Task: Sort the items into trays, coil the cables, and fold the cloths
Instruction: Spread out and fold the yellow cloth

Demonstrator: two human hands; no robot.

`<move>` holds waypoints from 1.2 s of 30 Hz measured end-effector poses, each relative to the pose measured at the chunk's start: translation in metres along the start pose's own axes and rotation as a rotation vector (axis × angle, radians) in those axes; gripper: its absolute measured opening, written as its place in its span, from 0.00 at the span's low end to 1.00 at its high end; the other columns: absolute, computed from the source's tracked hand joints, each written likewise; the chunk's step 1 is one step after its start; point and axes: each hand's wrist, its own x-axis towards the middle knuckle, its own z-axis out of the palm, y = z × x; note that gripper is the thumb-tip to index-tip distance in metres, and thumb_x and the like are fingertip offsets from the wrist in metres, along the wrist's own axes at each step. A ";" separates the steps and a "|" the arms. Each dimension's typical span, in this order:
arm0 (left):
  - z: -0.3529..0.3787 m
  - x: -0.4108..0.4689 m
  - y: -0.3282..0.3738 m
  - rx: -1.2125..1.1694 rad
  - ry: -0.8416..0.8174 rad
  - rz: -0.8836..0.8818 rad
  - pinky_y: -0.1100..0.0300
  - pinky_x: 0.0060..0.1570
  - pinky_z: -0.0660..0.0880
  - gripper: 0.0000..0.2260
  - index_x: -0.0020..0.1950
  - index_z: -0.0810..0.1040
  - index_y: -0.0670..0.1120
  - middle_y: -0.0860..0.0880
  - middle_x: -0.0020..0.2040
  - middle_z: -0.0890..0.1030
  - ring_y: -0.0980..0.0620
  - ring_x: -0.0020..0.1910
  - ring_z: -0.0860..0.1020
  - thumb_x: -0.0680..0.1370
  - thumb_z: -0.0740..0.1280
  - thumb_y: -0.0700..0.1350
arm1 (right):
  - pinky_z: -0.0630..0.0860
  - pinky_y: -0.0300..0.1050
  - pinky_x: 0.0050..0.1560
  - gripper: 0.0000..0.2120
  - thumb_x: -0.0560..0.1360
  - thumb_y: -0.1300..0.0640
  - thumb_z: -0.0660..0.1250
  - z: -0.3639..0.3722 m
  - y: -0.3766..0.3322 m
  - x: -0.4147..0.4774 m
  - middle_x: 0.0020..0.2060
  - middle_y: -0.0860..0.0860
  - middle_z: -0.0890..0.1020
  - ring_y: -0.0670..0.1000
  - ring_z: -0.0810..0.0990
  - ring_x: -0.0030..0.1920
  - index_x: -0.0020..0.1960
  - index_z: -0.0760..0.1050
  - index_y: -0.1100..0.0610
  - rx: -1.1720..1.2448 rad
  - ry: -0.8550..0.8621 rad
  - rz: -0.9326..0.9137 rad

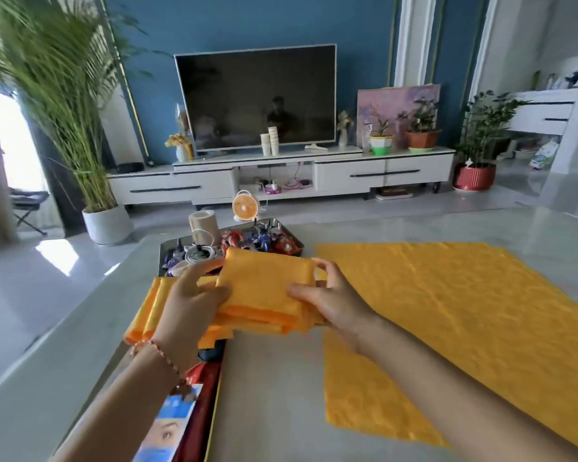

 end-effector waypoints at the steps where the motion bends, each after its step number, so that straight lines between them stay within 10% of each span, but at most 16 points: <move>1: -0.016 0.009 0.004 0.046 0.067 0.050 0.57 0.34 0.75 0.15 0.56 0.74 0.50 0.45 0.38 0.77 0.48 0.33 0.75 0.76 0.64 0.33 | 0.78 0.51 0.54 0.29 0.71 0.55 0.72 0.019 -0.006 0.009 0.55 0.51 0.77 0.54 0.79 0.54 0.66 0.60 0.46 -0.001 -0.013 -0.015; 7: -0.090 0.081 -0.022 0.514 0.168 -0.089 0.41 0.59 0.71 0.23 0.71 0.65 0.46 0.36 0.59 0.72 0.35 0.55 0.74 0.78 0.58 0.31 | 0.70 0.35 0.43 0.20 0.76 0.59 0.62 0.115 -0.012 0.047 0.63 0.56 0.68 0.53 0.74 0.51 0.66 0.63 0.55 -0.248 0.067 -0.055; 11: -0.079 0.084 -0.053 1.065 0.235 -0.052 0.42 0.73 0.50 0.25 0.76 0.55 0.50 0.43 0.76 0.57 0.42 0.75 0.53 0.80 0.58 0.44 | 0.67 0.40 0.46 0.22 0.76 0.59 0.60 0.104 0.024 0.038 0.65 0.56 0.69 0.54 0.72 0.60 0.69 0.61 0.57 -0.245 0.040 0.111; 15: -0.059 0.087 -0.080 1.476 0.103 0.072 0.41 0.68 0.31 0.25 0.77 0.45 0.53 0.48 0.77 0.38 0.46 0.75 0.35 0.81 0.44 0.57 | 0.75 0.47 0.50 0.16 0.75 0.60 0.61 0.045 0.051 0.027 0.55 0.55 0.76 0.55 0.76 0.53 0.63 0.67 0.56 -0.341 0.075 0.092; 21: -0.059 0.105 -0.109 1.451 0.079 -0.084 0.42 0.72 0.41 0.26 0.77 0.38 0.52 0.48 0.76 0.34 0.47 0.76 0.38 0.80 0.39 0.59 | 0.74 0.38 0.28 0.07 0.76 0.69 0.60 -0.047 0.070 0.015 0.37 0.56 0.80 0.51 0.77 0.32 0.50 0.74 0.61 -0.146 0.239 0.141; 36: -0.054 0.087 -0.070 1.511 -0.020 -0.192 0.34 0.68 0.36 0.41 0.77 0.39 0.51 0.46 0.75 0.32 0.43 0.75 0.35 0.71 0.45 0.72 | 0.75 0.42 0.30 0.07 0.77 0.68 0.61 -0.144 0.089 -0.013 0.36 0.55 0.82 0.50 0.79 0.32 0.47 0.77 0.61 0.157 0.244 0.194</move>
